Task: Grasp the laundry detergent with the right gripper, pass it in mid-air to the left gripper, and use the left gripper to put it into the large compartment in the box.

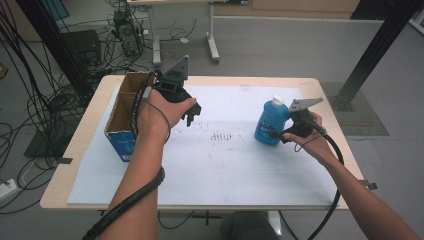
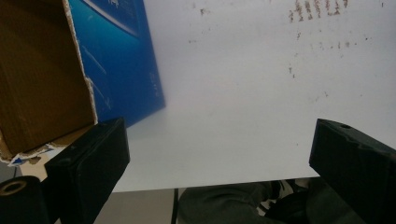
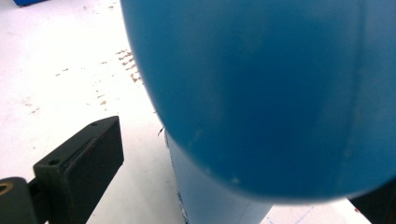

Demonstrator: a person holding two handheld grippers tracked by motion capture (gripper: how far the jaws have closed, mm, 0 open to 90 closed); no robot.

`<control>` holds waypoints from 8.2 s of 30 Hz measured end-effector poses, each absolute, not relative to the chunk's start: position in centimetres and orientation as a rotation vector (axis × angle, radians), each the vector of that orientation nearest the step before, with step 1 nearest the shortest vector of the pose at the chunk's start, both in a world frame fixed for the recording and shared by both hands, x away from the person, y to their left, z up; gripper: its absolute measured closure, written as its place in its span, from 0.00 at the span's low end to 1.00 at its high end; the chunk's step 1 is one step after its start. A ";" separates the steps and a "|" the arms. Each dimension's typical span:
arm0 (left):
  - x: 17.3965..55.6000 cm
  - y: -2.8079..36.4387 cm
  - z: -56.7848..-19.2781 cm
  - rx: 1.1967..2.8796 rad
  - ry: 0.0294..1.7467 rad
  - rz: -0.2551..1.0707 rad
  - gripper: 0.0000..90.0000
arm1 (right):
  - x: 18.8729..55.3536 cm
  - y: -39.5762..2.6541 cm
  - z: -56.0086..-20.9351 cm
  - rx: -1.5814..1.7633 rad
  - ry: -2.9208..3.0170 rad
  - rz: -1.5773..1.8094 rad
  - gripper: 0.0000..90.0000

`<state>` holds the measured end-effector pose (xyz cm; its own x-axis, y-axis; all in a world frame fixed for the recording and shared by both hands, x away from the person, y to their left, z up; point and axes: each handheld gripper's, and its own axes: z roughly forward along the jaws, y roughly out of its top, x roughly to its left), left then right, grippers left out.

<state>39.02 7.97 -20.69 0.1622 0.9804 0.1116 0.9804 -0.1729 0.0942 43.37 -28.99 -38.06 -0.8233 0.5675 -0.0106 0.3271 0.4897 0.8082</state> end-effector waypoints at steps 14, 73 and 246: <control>39.0 7.9 -20.6 2.397 2.020 0.231 0.06 | 43.4 -29.0 -38.0 0.754 2.458 1.248 0.03; 39.0 7.8 -20.6 2.413 2.019 0.235 0.06 | 43.3 -28.8 -38.0 0.739 2.453 1.248 0.02; 38.1 8.2 -20.4 2.414 2.030 0.248 0.06 | 43.9 -28.7 -38.9 0.739 2.465 1.277 0.48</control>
<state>38.11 8.16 -20.43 0.1642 0.9773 0.1340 0.9808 -0.1762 0.0837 43.88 -28.75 -38.86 -0.8340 0.5517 -0.0040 0.3151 0.4822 0.8175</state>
